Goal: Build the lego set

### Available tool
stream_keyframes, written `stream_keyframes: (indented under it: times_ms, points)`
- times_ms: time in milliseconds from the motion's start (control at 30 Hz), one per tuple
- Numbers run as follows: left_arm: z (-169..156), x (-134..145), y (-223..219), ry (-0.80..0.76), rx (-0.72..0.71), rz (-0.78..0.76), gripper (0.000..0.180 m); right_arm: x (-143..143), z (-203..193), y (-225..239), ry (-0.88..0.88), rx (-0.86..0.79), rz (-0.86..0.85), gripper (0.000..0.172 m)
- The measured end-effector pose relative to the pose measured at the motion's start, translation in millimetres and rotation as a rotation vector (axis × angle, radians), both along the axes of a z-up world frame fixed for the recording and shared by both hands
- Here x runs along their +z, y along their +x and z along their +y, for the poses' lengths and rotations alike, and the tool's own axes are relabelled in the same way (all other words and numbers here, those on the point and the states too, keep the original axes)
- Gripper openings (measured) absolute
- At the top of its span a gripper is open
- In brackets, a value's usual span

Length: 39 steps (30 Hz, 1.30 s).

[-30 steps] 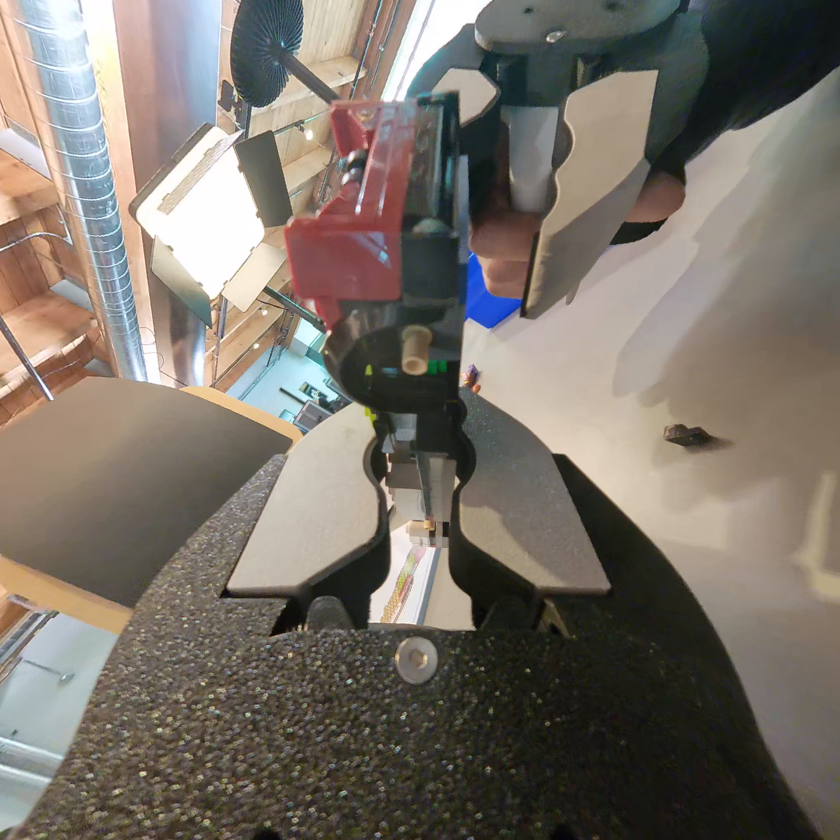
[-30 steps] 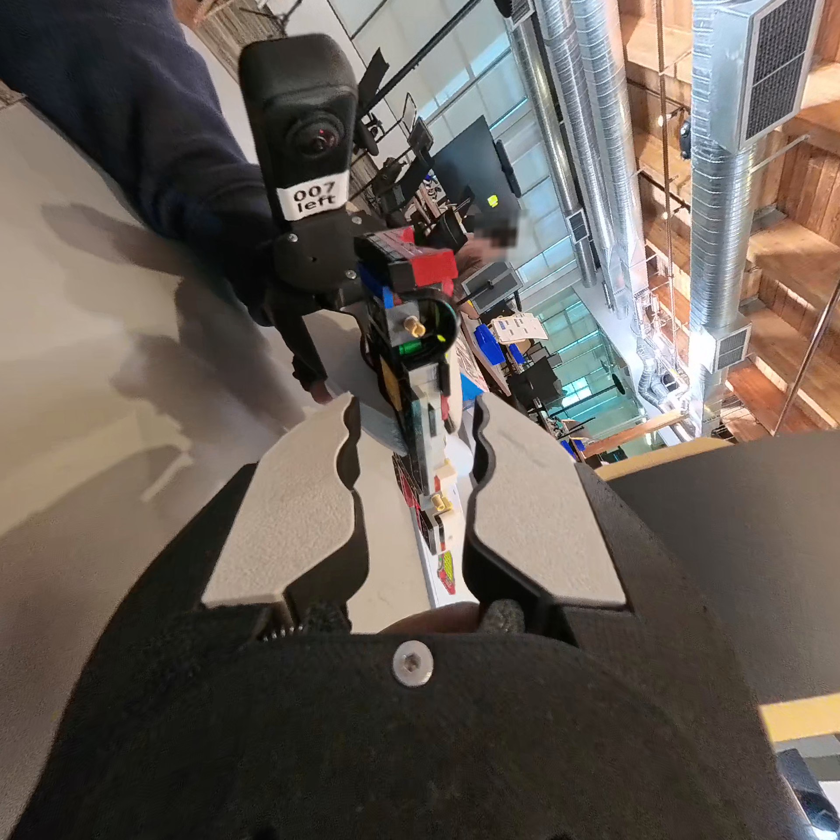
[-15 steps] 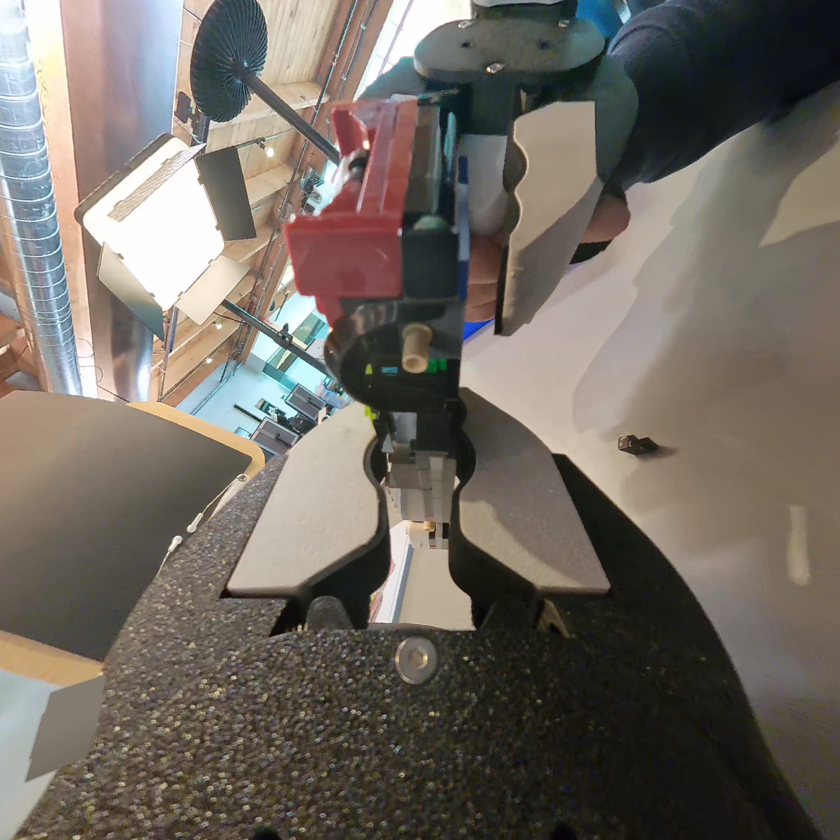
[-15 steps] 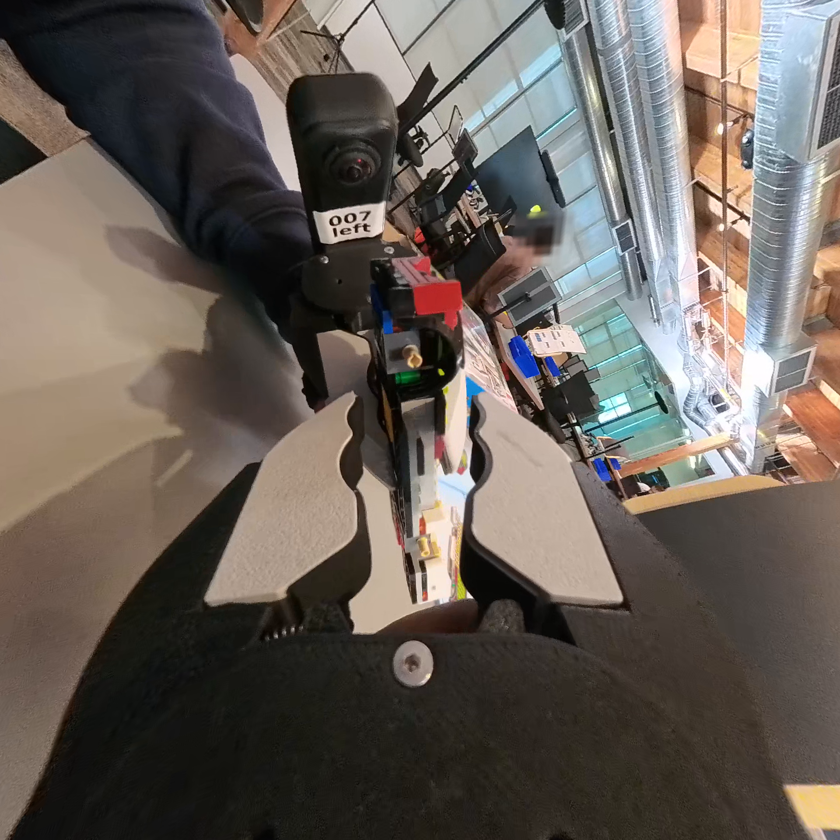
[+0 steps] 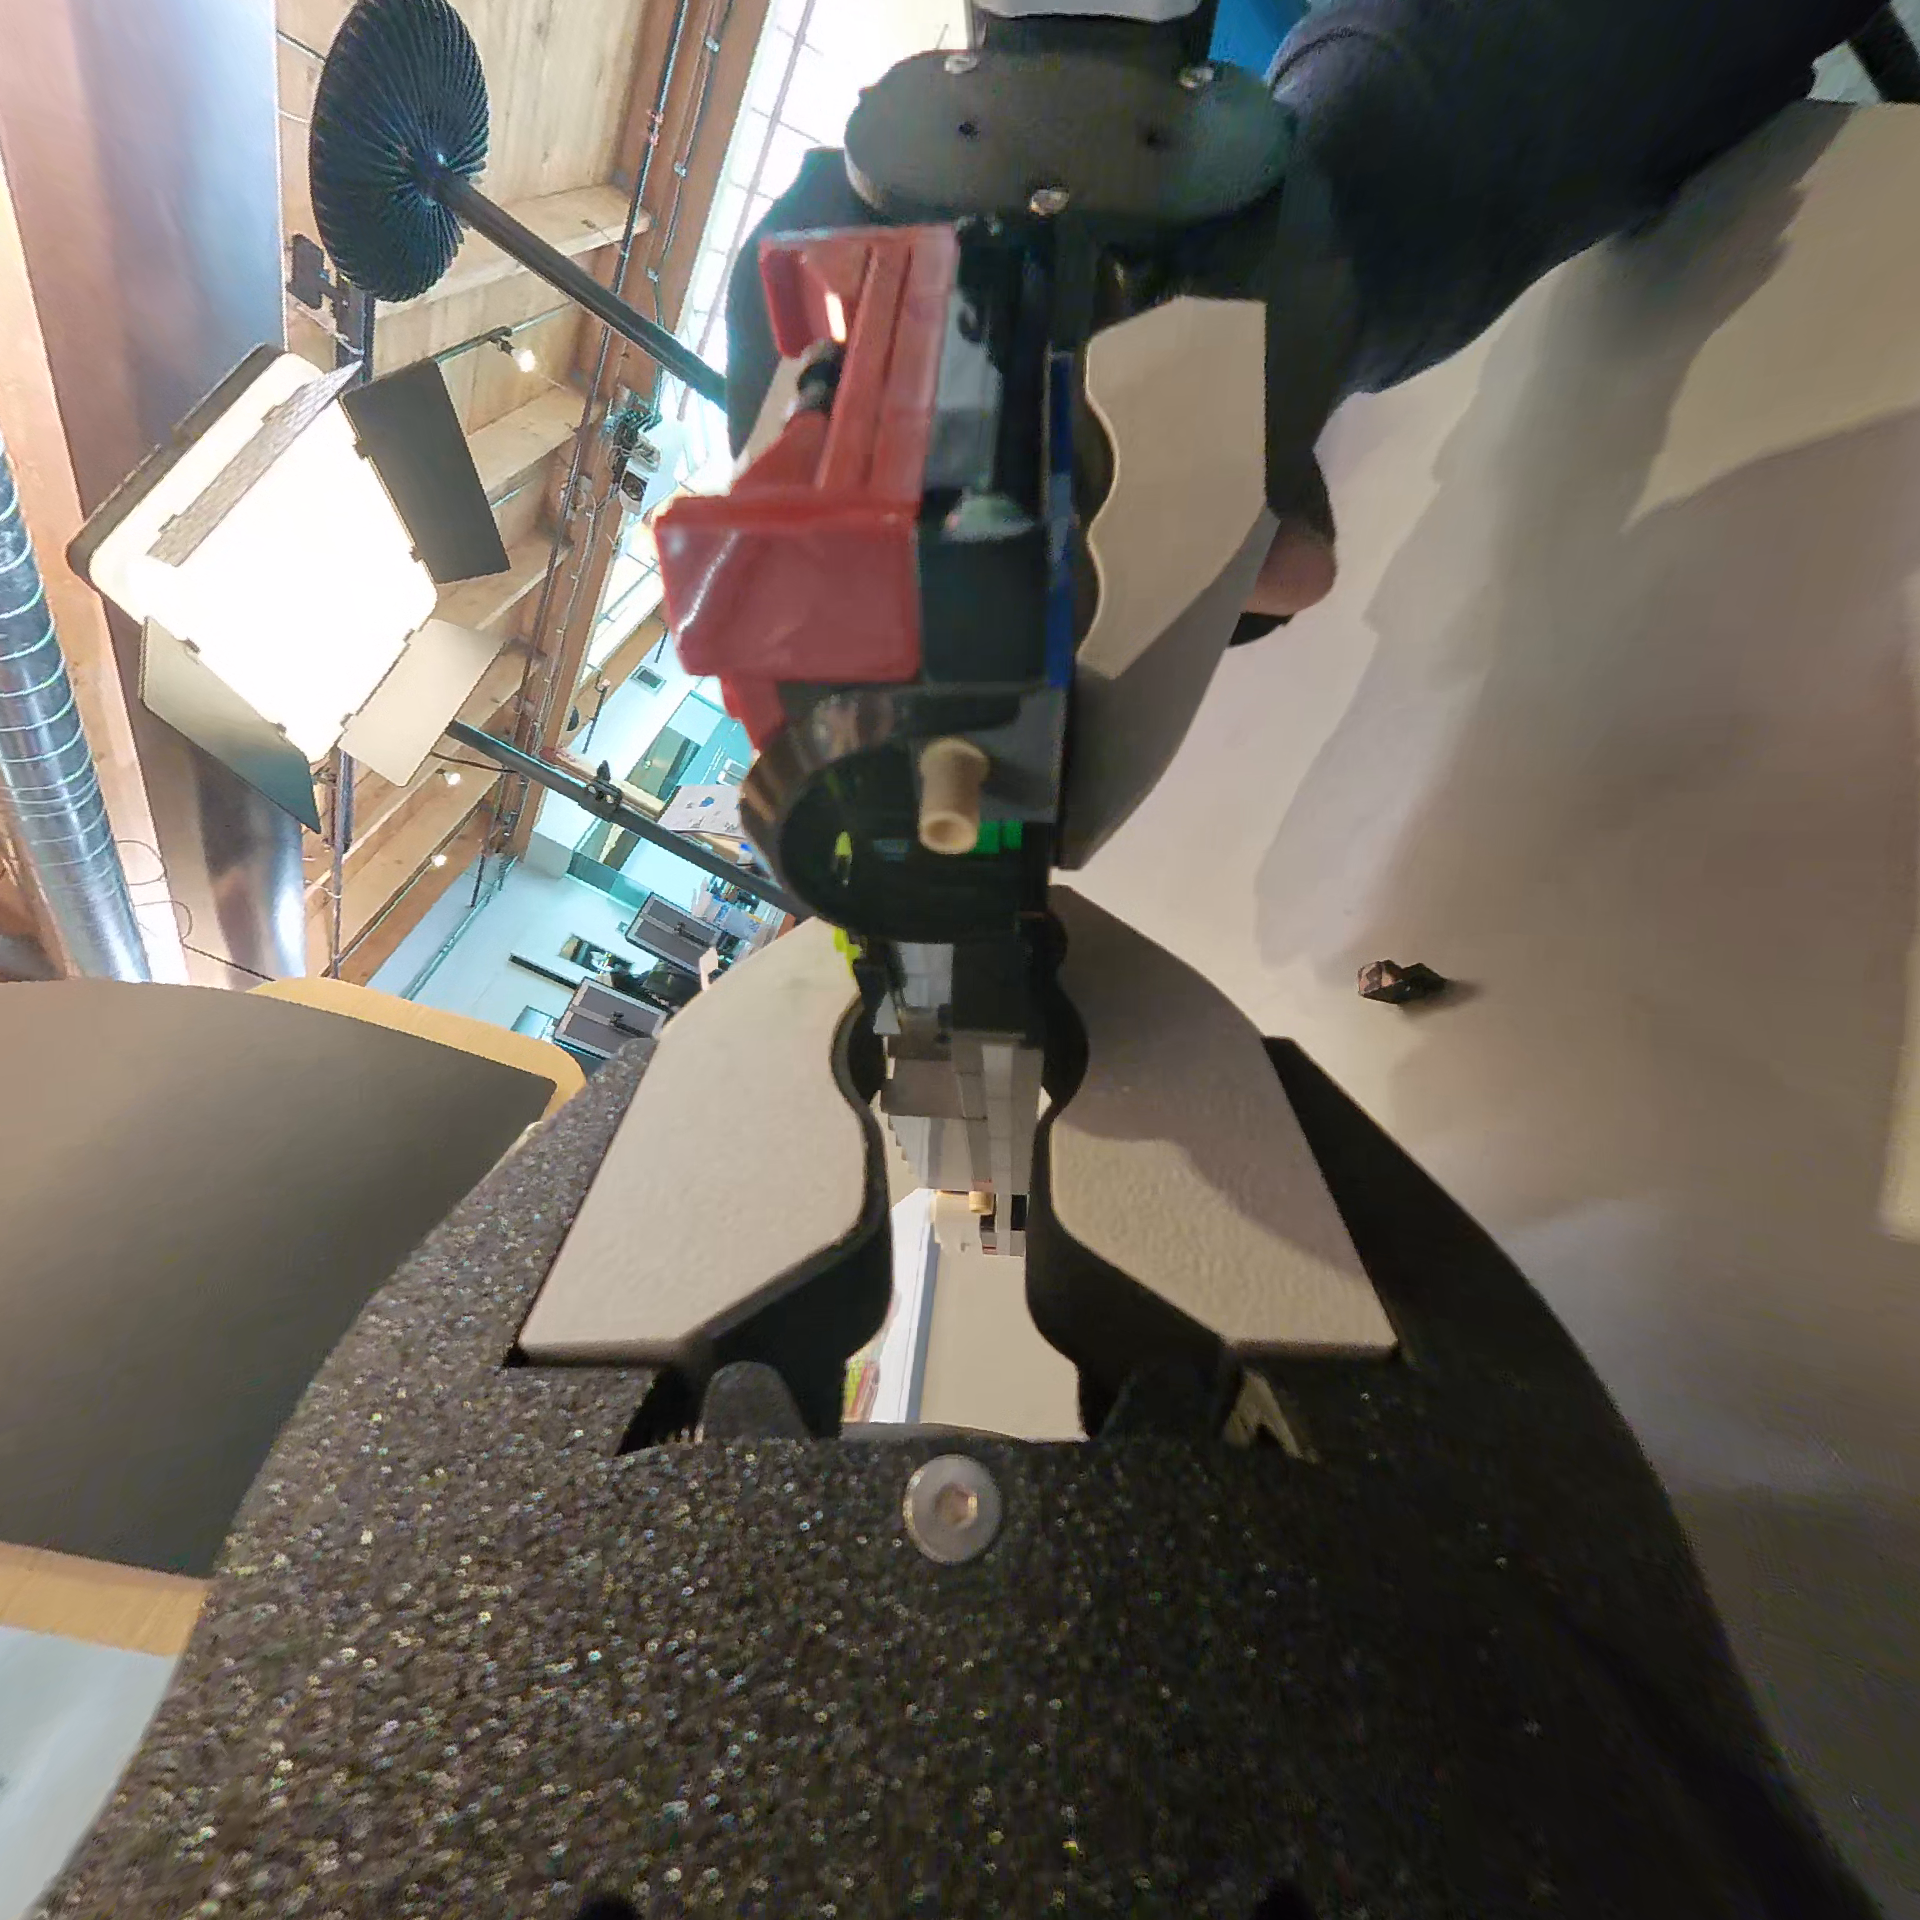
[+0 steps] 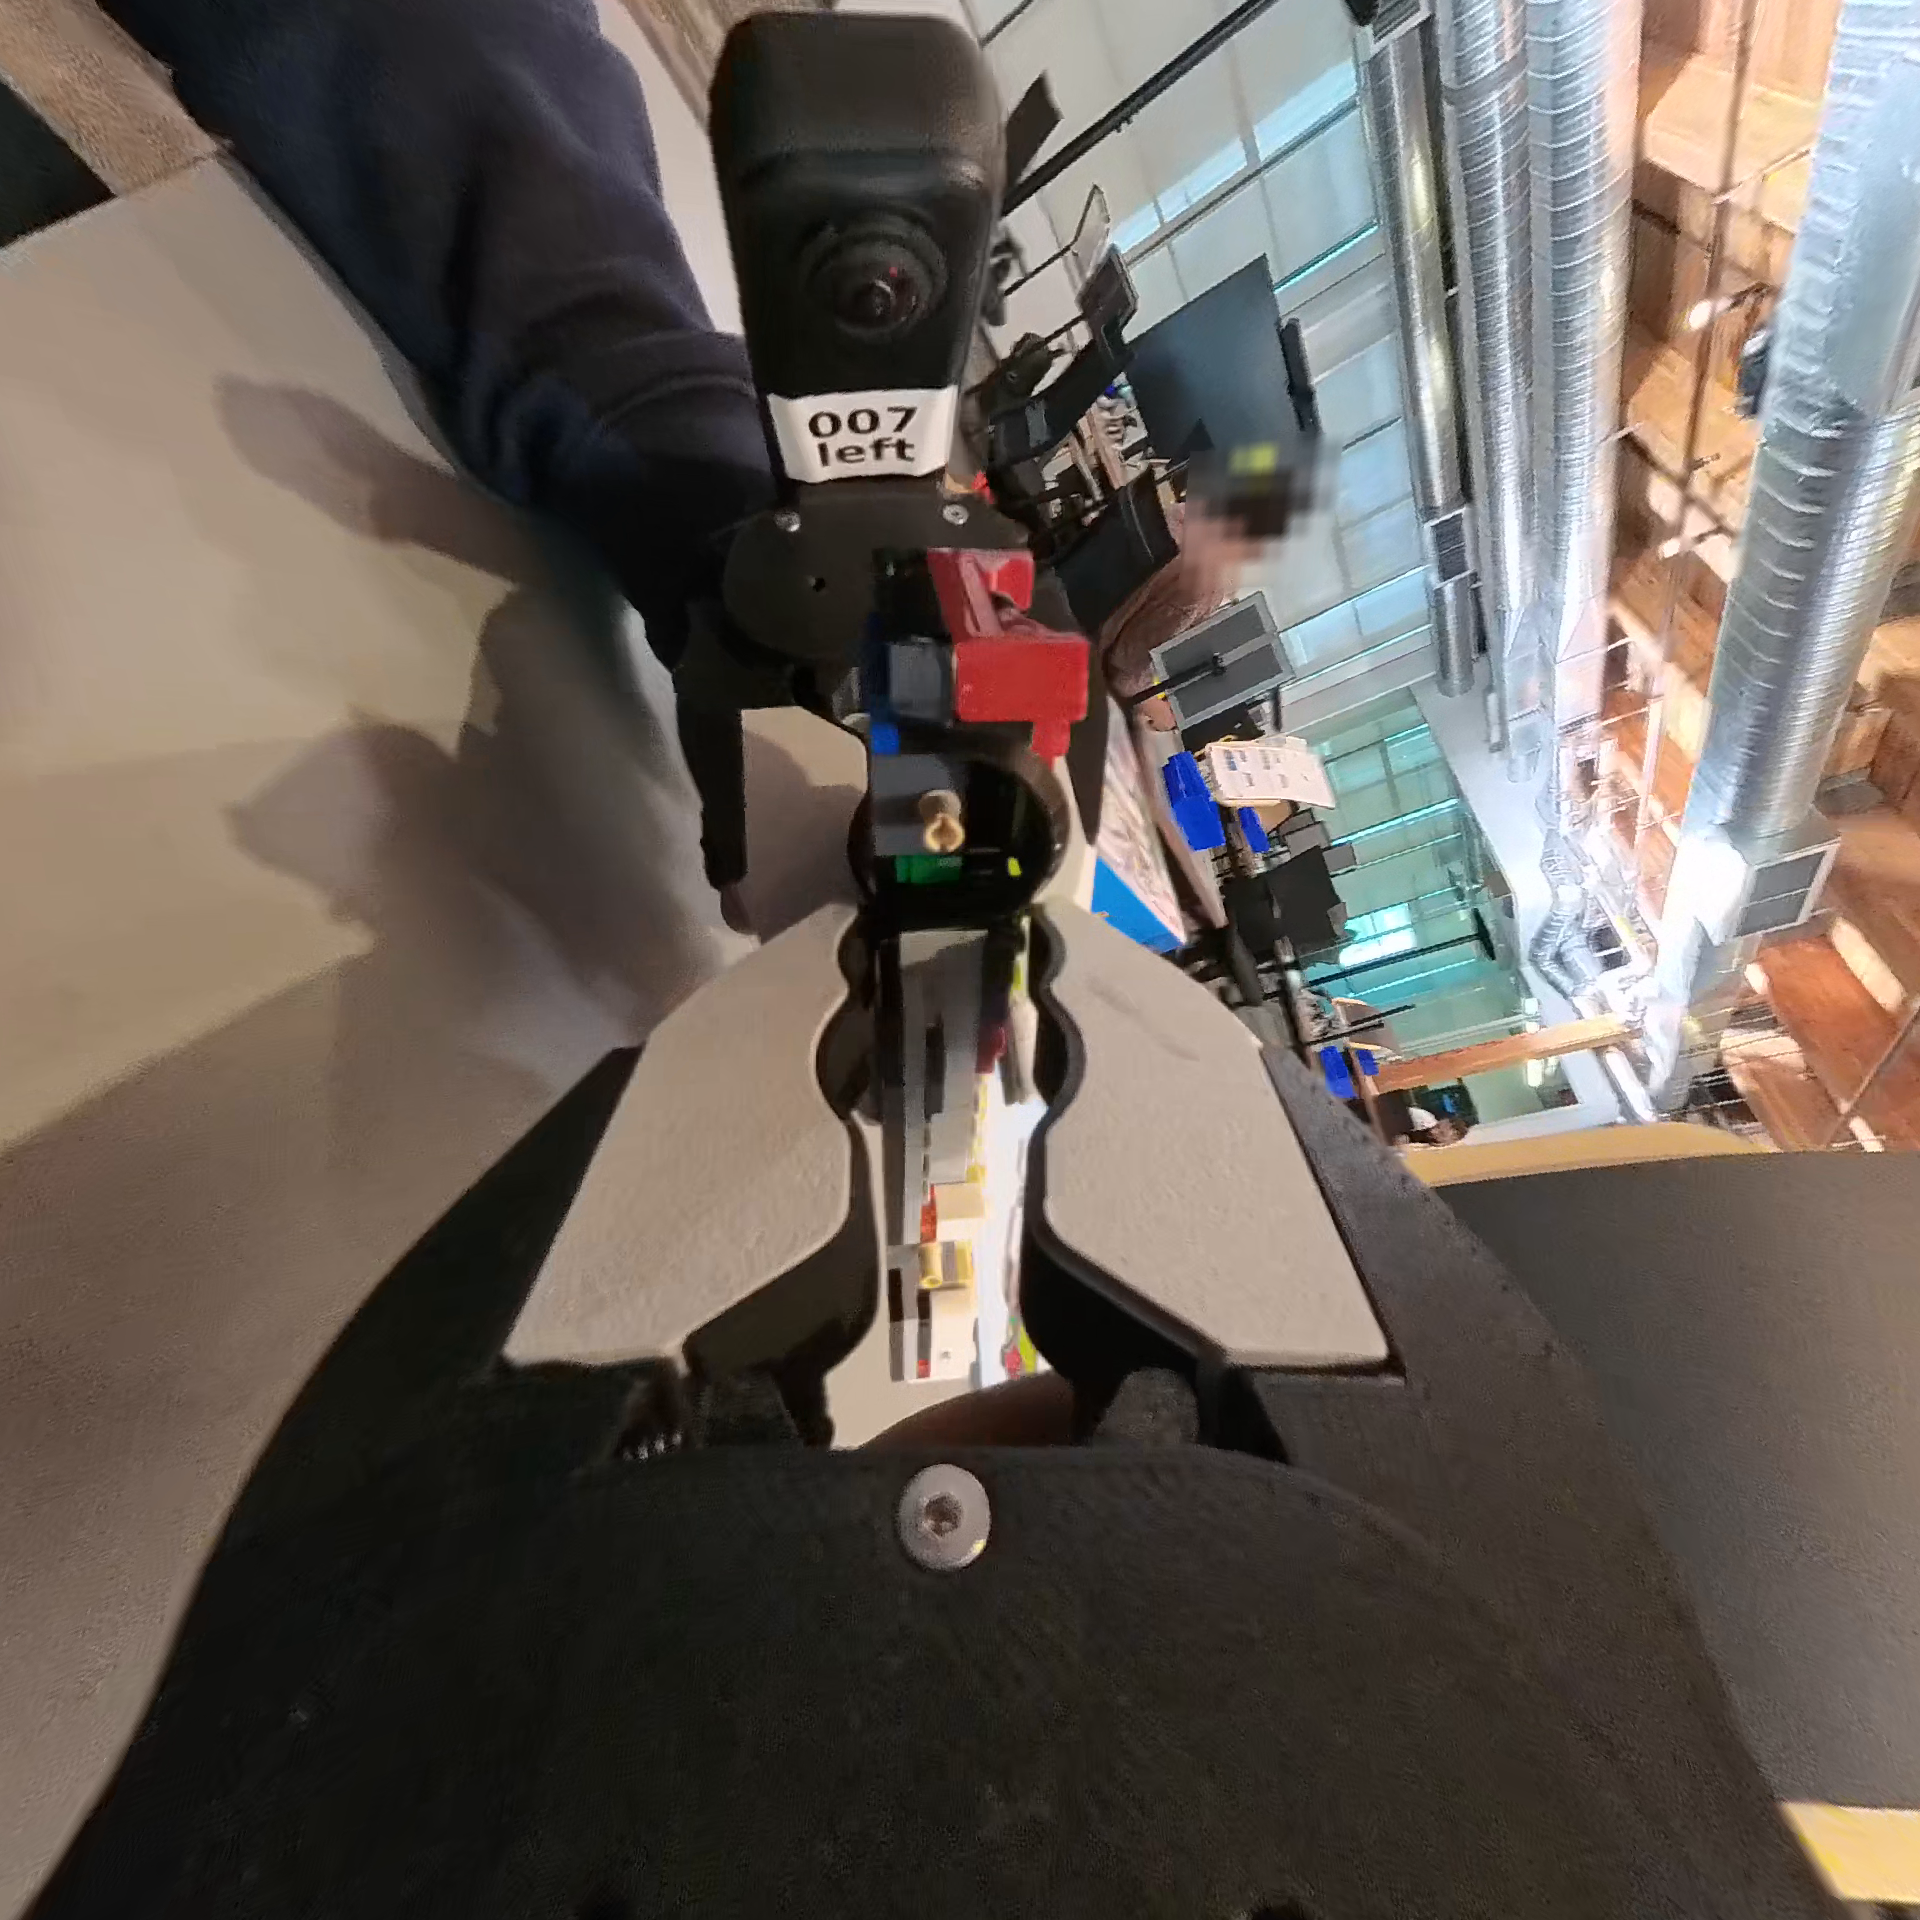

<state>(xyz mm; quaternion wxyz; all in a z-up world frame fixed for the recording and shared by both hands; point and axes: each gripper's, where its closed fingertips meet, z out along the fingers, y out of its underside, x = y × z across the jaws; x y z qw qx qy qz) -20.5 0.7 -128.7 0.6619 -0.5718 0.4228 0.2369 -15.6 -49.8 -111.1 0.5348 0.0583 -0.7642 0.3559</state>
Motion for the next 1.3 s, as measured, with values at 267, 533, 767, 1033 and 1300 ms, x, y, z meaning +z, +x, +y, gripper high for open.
stream_keyframes:
  times_ms: [267, 533, 767, 1033, 1300]
  points:
    - [0, 4, 3, 0.017, 0.036, 0.084, 0.026, 1, -1, 6, 0.033, 0.020, 0.121, 0.026]
    - [-6, 10, 9, 0.015, 0.010, 0.124, 0.038, 0, 0, 14, 0.097, 0.020, 0.241, 0.026]
    - [-14, 13, 3, -0.021, 0.051, 0.246, 0.040, 0, 9, 14, 0.128, 0.002, 0.292, 0.026]
    - [-12, 3, 5, -0.044, 0.093, 0.405, 0.039, -5, 8, 15, 0.177, 0.006, 0.327, 0.026]
    - [-9, -1, 9, -0.013, 0.105, 0.479, 0.037, -11, 9, 16, 0.252, -0.004, 0.385, 0.026]
